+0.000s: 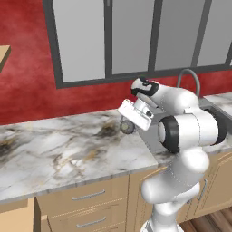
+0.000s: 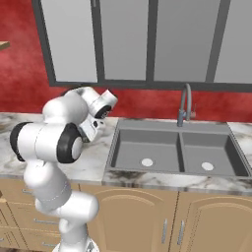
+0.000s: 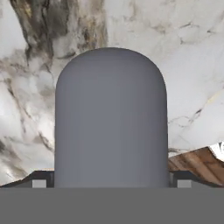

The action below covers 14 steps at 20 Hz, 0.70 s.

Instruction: Restock the sink supplies by placing the sponge and soap dispenser on the counter and next to the sink. Make sure the soap dispenser is upright.

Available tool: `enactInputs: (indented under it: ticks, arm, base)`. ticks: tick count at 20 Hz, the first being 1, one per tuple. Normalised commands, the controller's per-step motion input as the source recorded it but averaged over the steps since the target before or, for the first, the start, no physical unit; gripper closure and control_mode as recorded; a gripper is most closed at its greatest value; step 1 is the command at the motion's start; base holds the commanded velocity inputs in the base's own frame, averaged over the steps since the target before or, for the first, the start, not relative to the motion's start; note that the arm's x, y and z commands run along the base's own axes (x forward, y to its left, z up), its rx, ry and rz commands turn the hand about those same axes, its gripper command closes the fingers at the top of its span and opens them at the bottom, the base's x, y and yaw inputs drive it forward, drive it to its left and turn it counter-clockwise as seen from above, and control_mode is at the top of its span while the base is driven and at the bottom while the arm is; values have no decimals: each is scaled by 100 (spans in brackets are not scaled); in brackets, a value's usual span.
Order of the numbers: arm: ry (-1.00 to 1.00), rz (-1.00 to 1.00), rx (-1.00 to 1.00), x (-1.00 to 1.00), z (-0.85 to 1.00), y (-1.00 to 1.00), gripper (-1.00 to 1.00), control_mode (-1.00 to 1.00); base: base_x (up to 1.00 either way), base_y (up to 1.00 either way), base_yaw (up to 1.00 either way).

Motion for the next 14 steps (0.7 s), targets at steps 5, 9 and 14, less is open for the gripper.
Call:
enactInputs:
  ticks: [5, 9, 14]
  arm:
    - [47, -10, 23, 38, -8, 20, 100, -100]
    - [41, -11, 16, 32, -26, 32, 100, -100]
    - [17, -12, 6, 30, -38, 9, 100, -100]
  base:
    - [0, 0, 0]
    - [0, 0, 0]
    - [0, 0, 0]
